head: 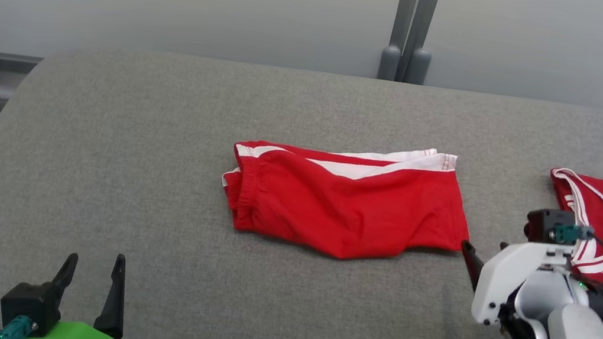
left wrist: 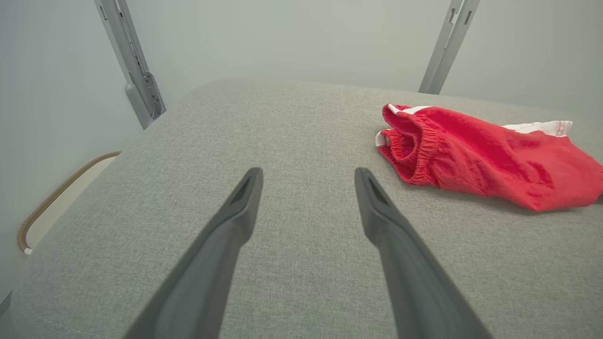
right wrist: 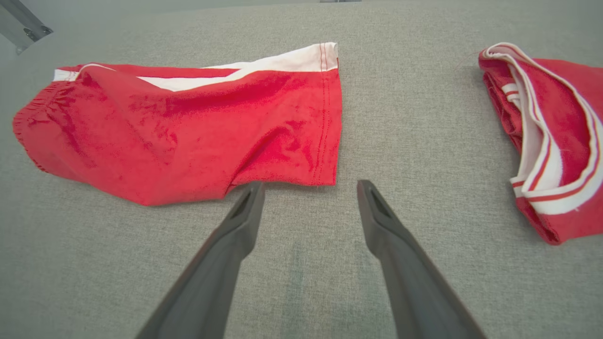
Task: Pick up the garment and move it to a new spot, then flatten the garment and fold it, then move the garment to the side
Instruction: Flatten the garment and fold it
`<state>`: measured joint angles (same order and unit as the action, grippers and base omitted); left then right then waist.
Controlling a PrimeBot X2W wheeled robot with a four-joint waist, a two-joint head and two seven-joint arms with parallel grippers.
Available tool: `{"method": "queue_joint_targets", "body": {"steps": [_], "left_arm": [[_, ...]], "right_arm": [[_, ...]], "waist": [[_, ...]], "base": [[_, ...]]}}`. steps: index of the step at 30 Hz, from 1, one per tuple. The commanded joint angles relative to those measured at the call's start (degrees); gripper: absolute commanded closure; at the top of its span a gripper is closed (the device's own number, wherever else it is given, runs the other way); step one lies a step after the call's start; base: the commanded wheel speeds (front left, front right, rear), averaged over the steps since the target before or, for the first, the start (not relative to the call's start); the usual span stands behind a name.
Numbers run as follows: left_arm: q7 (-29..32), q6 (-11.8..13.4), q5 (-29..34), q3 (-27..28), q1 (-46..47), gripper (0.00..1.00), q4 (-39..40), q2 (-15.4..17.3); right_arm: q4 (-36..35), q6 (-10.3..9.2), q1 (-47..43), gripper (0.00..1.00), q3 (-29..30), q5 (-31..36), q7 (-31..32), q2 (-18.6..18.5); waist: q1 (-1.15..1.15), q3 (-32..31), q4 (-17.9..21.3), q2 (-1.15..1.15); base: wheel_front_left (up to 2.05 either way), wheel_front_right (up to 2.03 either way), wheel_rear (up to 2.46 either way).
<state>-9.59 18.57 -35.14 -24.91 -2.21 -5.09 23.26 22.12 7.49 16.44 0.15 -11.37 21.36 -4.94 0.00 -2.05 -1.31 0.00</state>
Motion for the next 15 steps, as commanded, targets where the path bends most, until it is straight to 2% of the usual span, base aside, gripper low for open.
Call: {"method": "queue_joint_targets", "body": {"steps": [1,6,15], "left_arm": [[0.16,-0.36,0.79,-0.35,1.51,0.00,0.51,0.42],[0.96,-1.46,1.94,-2.06,4.49,0.00,1.35,-0.09],[1.71,-2.24,3.18,-3.92,8.15,0.00,1.65,-0.86]], "right_arm": [[2.22,-0.01,3.49,0.00,0.24,0.34,2.81,-1.40],[9.15,-0.01,11.46,0.00,0.17,0.42,7.12,-5.06],[19.44,-0.01,19.36,0.00,0.77,-0.63,7.37,-8.43]], "waist": [[0.00,2.52,-1.91,0.00],[0.00,6.79,-4.70,0.00],[0.00,11.21,-8.83,0.00]], "base": [[0.00,0.00,0.00],[0.00,0.00,0.00],[0.00,0.00,0.00]]}}
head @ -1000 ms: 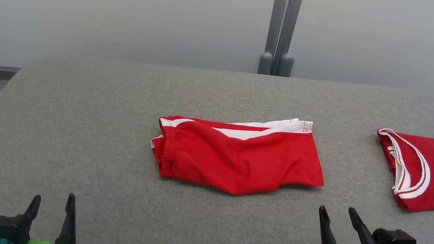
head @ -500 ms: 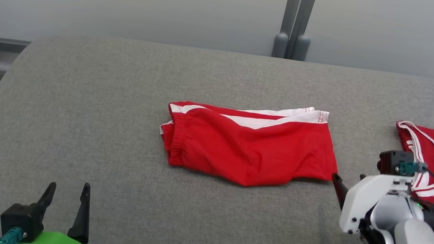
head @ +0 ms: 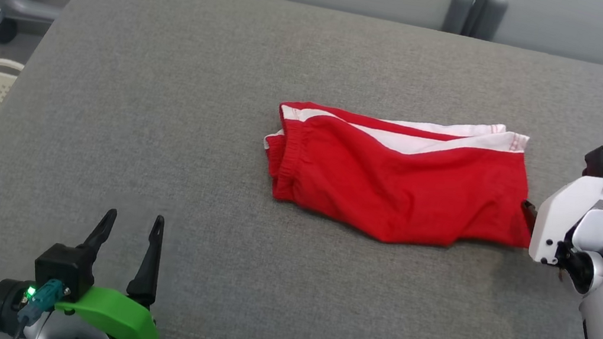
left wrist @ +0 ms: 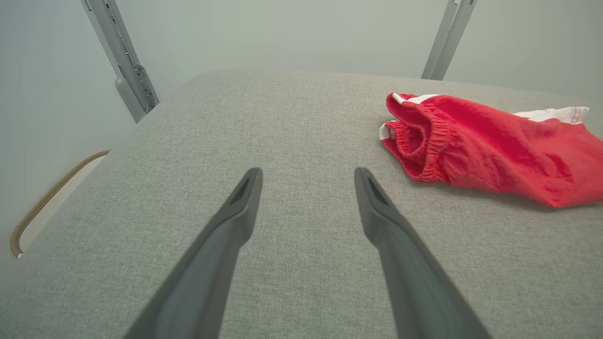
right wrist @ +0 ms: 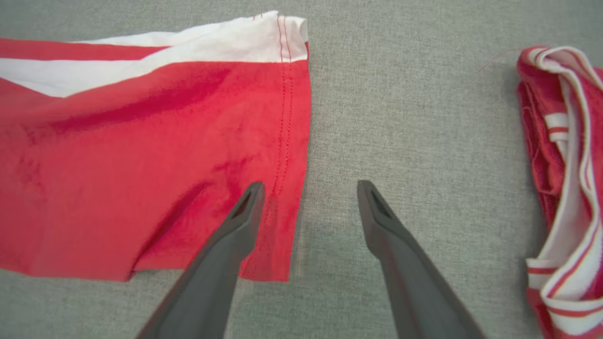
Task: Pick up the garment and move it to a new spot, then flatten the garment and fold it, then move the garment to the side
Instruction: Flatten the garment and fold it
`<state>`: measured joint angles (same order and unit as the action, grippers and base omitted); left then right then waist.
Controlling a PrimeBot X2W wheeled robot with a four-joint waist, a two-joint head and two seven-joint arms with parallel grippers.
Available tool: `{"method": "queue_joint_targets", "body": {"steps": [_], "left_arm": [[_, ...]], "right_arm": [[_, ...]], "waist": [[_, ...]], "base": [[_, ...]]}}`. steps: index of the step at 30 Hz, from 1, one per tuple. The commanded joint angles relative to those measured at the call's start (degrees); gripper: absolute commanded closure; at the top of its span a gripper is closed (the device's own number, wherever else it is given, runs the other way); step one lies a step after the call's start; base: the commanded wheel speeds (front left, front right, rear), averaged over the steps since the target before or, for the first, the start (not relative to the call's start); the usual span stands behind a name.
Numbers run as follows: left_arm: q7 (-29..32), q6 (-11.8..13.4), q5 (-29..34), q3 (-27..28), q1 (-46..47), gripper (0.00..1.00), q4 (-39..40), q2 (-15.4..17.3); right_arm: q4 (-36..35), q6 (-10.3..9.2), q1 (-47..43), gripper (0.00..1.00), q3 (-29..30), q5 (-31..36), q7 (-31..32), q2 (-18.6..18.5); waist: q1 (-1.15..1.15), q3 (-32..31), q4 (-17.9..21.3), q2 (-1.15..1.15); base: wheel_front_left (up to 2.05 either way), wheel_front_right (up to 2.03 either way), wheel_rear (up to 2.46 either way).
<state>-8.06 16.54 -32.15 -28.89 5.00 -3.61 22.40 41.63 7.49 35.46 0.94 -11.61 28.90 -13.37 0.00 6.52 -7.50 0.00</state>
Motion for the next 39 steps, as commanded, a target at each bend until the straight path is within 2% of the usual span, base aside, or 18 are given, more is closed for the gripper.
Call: {"method": "queue_joint_targets", "body": {"steps": [1,9,15,22,23,26,28,29,30,39], "left_arm": [[0.13,-0.26,0.24,0.01,1.18,0.00,0.24,-0.08],[0.38,-0.67,0.94,-1.22,2.52,0.00,0.55,-0.35],[0.72,-0.93,0.97,-1.90,3.05,0.00,0.27,-0.39],[0.40,-1.35,0.59,-2.22,3.63,0.00,-0.41,-0.66],[0.38,-1.41,0.50,-2.26,3.77,0.00,-0.52,-0.73],[0.25,-1.69,0.39,-2.50,4.18,0.00,-0.91,-1.01],[0.13,-1.77,0.25,-2.62,4.32,0.00,-1.11,-1.07],[0.10,-1.81,0.22,-2.65,4.43,0.00,-1.20,-1.12],[0.05,-1.84,0.19,-2.69,4.51,0.00,-1.28,-1.17],[-0.23,-1.68,-0.16,-2.66,4.92,0.00,-2.03,-1.41]], "right_arm": [[1.01,-0.01,1.11,0.00,0.10,-0.38,-0.43,-0.32],[9.66,-0.01,6.44,0.00,4.08,1.20,-4.03,-0.80],[16.64,-0.01,9.86,0.00,7.51,4.04,-5.52,0.49],[21.63,0.01,13.49,0.00,9.44,4.97,-5.01,3.35],[22.17,0.02,13.88,0.06,9.39,5.35,-4.99,3.52],[23.79,0.01,14.84,0.51,9.82,5.94,-4.94,3.80],[24.67,0.01,15.48,0.73,10.28,5.81,-4.98,4.02],[24.95,0.00,15.69,0.97,10.43,5.99,-5.15,3.86],[25.25,0.00,16.05,1.00,10.50,6.42,-5.38,3.54],[27.25,-0.12,17.82,1.00,12.31,9.49,-6.37,0.75]], "waist": [[0.00,3.07,-3.06,0.00],[0.00,5.18,-5.63,0.00],[0.00,6.15,-6.60,0.00],[0.00,6.99,-7.03,0.00],[0.00,7.08,-7.07,0.00],[0.00,7.14,-7.29,0.00],[0.00,7.18,-7.44,0.00],[0.00,7.24,-7.48,0.00],[0.00,7.32,-7.50,0.00],[0.00,7.19,-7.22,0.00]], "base": [[0.00,0.00,0.00],[0.00,0.00,0.00],[0.00,0.00,0.00],[0.00,0.00,0.00],[0.00,0.00,0.00],[0.00,0.00,0.00],[0.00,0.00,0.00],[0.00,0.00,0.00],[0.00,0.00,0.00],[0.00,0.00,0.00]]}}
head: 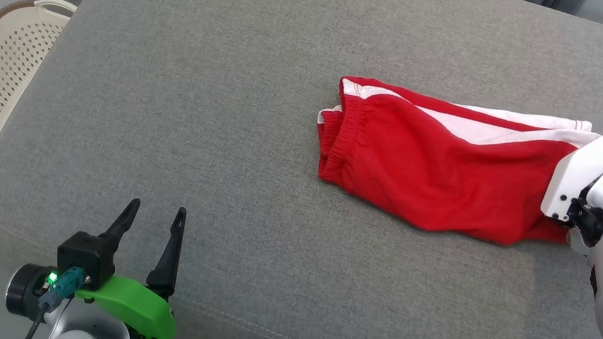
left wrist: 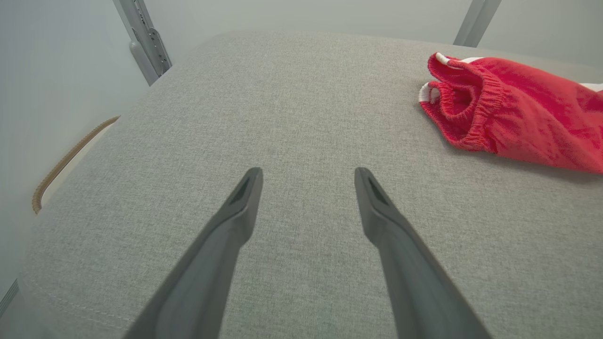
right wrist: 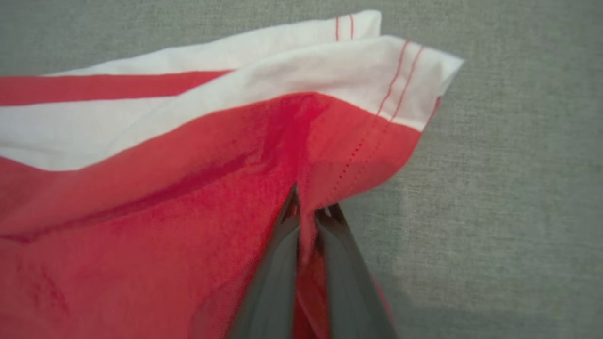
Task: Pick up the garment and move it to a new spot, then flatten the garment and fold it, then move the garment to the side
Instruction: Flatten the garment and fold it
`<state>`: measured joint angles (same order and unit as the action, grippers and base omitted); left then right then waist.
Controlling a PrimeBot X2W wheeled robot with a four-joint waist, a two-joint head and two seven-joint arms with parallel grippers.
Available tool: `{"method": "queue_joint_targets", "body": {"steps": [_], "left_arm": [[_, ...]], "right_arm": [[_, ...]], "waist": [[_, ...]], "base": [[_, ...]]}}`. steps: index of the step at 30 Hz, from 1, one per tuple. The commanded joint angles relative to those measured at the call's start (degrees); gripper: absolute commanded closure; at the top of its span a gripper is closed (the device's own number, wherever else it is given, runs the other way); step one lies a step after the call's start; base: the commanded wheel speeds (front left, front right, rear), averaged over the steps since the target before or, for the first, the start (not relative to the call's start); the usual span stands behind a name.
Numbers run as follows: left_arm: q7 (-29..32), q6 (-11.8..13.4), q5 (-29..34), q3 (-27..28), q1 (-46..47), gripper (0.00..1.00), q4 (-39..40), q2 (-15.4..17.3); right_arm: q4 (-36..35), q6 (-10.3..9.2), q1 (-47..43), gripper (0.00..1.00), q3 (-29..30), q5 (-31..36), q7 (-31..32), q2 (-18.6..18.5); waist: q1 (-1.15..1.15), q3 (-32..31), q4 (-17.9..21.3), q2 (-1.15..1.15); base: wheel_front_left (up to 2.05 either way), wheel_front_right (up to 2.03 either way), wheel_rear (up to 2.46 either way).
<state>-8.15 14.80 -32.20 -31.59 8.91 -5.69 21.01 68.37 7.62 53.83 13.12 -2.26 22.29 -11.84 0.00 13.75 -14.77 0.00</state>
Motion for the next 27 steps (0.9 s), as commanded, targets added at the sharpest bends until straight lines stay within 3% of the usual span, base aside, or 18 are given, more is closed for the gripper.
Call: {"method": "queue_joint_targets", "body": {"steps": [1,14,20,27], "left_arm": [[-0.22,0.10,-0.20,0.08,0.99,0.00,-0.04,-0.04],[-0.19,0.22,-0.87,-0.52,0.10,0.00,-0.84,-0.24],[-0.33,0.17,-1.28,-0.74,-0.76,0.00,-1.33,-0.27],[-0.32,0.08,-1.76,-0.96,-1.53,0.00,-1.72,0.06]], "right_arm": [[0.75,-0.25,-0.42,1.00,0.17,0.63,0.31,-1.00],[0.31,-0.19,0.65,1.00,0.80,8.06,1.77,-5.45],[-0.11,-0.18,2.42,1.00,-0.01,8.56,2.94,-1.50],[0.47,-0.18,4.87,1.00,-5.42,6.68,3.22,4.87]], "waist": [[0.00,-0.20,0.21,0.00],[0.00,-3.68,2.28,0.00],[0.00,-5.66,2.51,0.00],[0.00,-8.15,1.88,0.00]], "base": [[0.00,0.00,0.00],[0.00,0.00,0.00],[0.00,0.00,0.00],[0.00,0.00,0.00]]}}
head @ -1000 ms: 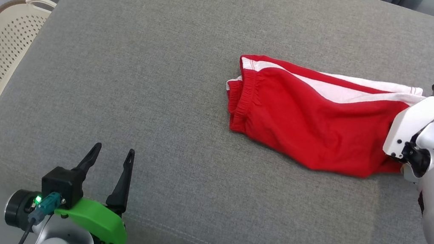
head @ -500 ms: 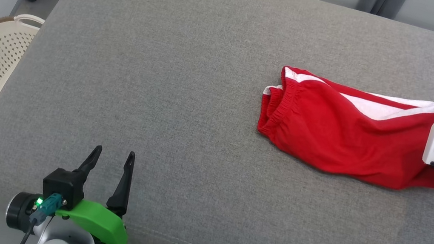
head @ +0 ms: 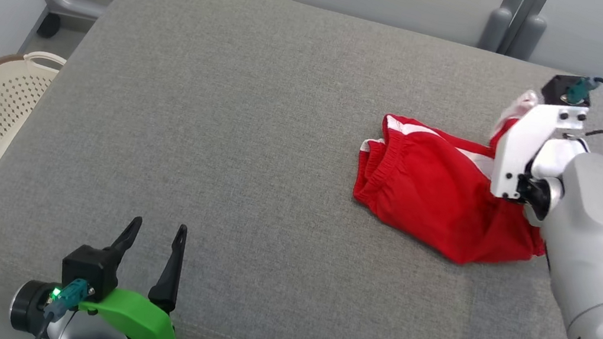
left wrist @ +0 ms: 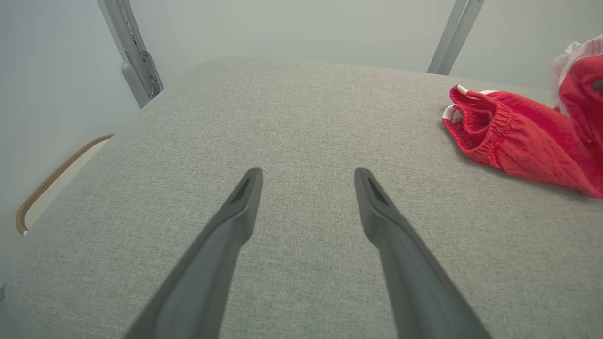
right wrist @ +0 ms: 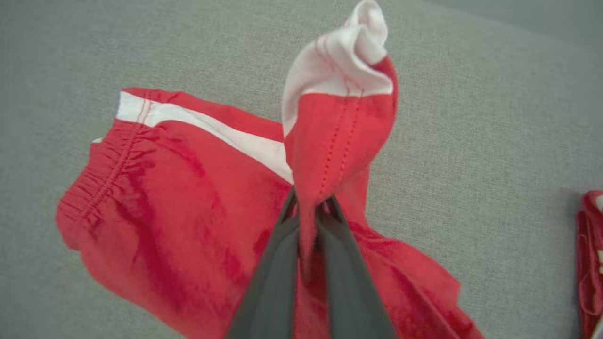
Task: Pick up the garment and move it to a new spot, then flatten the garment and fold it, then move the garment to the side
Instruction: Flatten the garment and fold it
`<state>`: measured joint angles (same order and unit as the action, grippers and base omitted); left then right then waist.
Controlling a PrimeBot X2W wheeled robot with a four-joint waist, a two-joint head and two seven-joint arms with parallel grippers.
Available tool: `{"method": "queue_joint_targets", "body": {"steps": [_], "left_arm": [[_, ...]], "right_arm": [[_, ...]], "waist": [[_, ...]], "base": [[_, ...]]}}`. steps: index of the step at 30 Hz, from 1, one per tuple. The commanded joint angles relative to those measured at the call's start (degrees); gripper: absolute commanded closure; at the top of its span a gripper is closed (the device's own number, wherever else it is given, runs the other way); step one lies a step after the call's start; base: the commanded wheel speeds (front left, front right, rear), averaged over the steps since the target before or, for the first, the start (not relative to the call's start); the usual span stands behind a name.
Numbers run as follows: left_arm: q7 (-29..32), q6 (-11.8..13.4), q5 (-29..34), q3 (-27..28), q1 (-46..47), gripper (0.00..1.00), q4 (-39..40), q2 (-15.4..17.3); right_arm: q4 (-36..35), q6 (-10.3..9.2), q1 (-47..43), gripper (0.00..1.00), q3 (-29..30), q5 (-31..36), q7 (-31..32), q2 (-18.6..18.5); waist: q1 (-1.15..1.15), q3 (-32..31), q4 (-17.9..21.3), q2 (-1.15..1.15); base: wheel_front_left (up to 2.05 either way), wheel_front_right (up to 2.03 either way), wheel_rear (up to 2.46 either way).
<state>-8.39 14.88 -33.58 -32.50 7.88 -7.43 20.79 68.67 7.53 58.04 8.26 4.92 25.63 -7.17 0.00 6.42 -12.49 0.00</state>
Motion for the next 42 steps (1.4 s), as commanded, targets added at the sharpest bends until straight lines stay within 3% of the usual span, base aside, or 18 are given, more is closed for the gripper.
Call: {"method": "queue_joint_targets", "body": {"steps": [1,10,28,29,30,35,42], "left_arm": [[0.03,0.12,-0.40,-0.16,-0.62,0.00,0.14,0.29],[0.58,-0.51,-0.36,-1.66,-0.90,0.00,0.06,-0.29],[0.29,-0.67,-0.03,-3.57,-0.81,0.00,-0.16,-1.15],[0.22,-0.67,-0.03,-3.64,-0.74,0.00,-0.18,-1.17],[0.21,-0.64,-0.05,-3.65,-0.66,0.00,-0.20,-1.17],[0.08,-0.16,-0.52,-3.36,-0.78,0.00,-0.51,-1.14],[-0.40,0.29,-0.93,-2.55,-0.79,0.00,-0.52,-0.40]], "right_arm": [[0.36,-0.09,0.87,1.00,-1.33,-1.00,-0.14,0.89],[2.15,-0.09,0.11,1.00,-5.60,-4.80,-0.58,3.71],[4.06,-0.09,-1.71,1.00,-4.82,-4.84,-1.61,3.08],[4.10,-0.09,-1.74,0.69,-4.62,-5.03,-1.86,3.19],[4.14,-0.09,-1.70,0.00,-4.44,-5.31,-1.99,3.30],[3.93,-0.09,-0.30,0.00,-5.06,-6.61,-3.67,3.61],[1.79,-0.09,1.74,0.00,-7.36,-8.71,-8.66,2.00]], "waist": [[0.00,-1.04,-0.57,0.00],[0.00,-1.70,-4.32,0.00],[0.00,-0.35,-10.85,0.00],[0.00,-0.26,-10.96,0.00],[0.00,-0.15,-11.01,0.00],[0.00,-0.27,-10.26,0.00],[0.00,-2.17,-6.13,0.00]], "base": [[0.00,0.00,0.00],[0.00,0.00,0.00],[0.00,0.00,0.00],[0.00,0.00,0.00],[0.00,0.00,0.00],[0.00,0.00,0.00],[0.00,0.00,0.00]]}}
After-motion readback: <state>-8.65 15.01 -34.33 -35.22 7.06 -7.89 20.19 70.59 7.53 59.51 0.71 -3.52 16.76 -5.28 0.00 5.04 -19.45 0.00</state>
